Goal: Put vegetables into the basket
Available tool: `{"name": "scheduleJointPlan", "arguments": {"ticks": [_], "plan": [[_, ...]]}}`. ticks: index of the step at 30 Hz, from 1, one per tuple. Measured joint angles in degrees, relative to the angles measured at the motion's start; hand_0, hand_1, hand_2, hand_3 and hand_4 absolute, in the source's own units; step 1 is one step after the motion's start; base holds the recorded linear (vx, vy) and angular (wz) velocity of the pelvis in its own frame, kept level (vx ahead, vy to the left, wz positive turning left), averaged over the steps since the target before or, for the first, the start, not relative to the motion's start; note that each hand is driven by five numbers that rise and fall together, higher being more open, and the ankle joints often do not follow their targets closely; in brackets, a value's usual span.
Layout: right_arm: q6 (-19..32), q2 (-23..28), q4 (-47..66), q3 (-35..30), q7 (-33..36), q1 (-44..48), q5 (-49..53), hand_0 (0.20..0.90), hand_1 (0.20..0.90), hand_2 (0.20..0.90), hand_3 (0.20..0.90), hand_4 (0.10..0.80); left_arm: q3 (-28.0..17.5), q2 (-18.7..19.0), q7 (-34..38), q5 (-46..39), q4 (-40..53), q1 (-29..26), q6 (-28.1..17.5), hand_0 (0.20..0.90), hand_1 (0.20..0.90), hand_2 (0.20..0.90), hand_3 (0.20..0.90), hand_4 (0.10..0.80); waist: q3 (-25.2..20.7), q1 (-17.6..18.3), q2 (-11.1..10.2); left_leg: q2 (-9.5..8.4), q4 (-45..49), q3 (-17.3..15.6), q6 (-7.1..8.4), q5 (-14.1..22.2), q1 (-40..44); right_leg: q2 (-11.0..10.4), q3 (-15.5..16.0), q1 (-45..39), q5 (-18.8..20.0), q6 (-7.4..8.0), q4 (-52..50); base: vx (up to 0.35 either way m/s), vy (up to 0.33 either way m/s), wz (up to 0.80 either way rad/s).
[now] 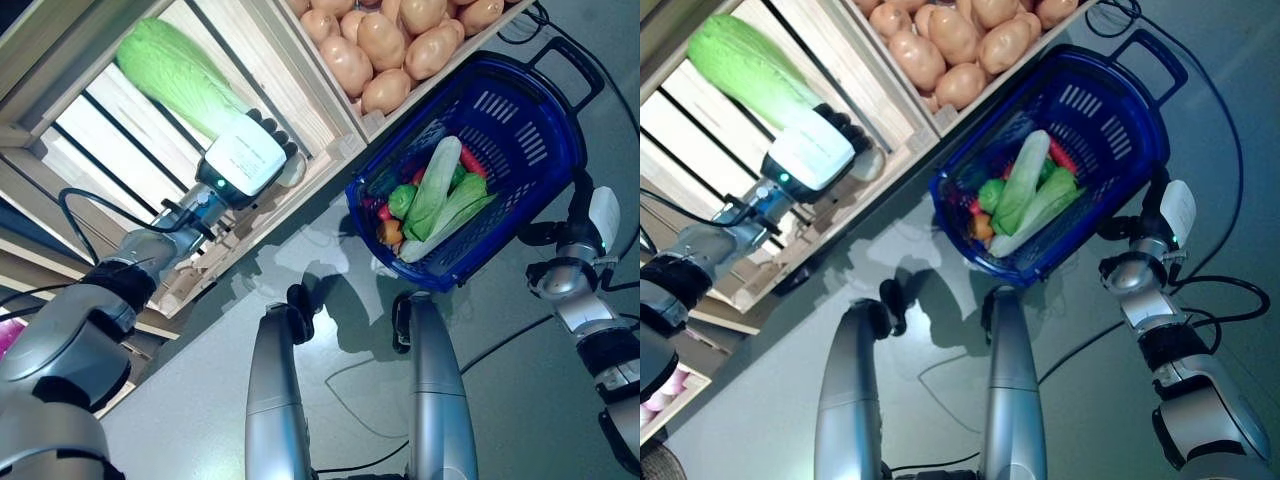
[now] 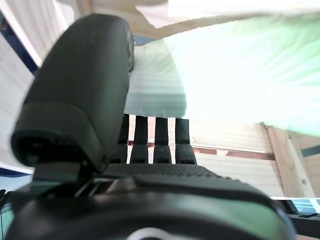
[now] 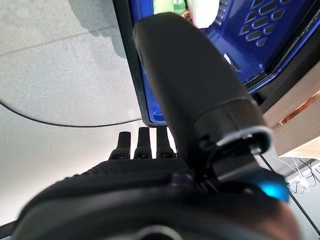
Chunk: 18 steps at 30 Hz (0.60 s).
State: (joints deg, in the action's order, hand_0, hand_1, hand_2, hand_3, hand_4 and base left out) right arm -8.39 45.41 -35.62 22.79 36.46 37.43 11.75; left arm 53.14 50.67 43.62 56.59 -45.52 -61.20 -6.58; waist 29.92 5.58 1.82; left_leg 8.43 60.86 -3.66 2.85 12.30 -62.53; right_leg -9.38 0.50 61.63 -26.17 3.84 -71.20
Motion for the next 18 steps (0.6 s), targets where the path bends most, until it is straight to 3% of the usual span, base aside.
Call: {"name": "scheduleJointPlan", "arguments": {"ticks": [11, 18], "plan": [[0.0, 0.0, 0.02, 0.01, 0.0, 0.0, 0.0, 0.9, 0.9, 0.9, 0.9, 0.8, 0.0, -0.12, 0.82, -0.1, -0.17, -0.27, 0.62, 0.3, 0.3, 0.3, 0.3, 0.4, 0.02, -0.04, -0.13, 0.02, -0.04, -0.02, 0.0, 0.0, 0.0, 0.0, 0.05, -0.02, 0.02, 0.01, 0.02, 0.0, 0.0, 0.0], [0.0, -0.46, 0.7, -0.12, 0.0, -1.99, 0.0, 0.9, 0.9, 0.9, 0.9, 0.8, -0.36, -0.02, 7.35, -0.35, 0.15, 0.21, -1.04, 0.3, 0.3, 0.3, 0.3, 0.4, 0.03, -0.46, -1.0, -0.04, -2.67, 0.05, 0.73, -0.86, 1.75, 0.05, 0.78, -1.81, 0.61, -0.11, 2.36, -0.023, -0.022, 0.01]]}}
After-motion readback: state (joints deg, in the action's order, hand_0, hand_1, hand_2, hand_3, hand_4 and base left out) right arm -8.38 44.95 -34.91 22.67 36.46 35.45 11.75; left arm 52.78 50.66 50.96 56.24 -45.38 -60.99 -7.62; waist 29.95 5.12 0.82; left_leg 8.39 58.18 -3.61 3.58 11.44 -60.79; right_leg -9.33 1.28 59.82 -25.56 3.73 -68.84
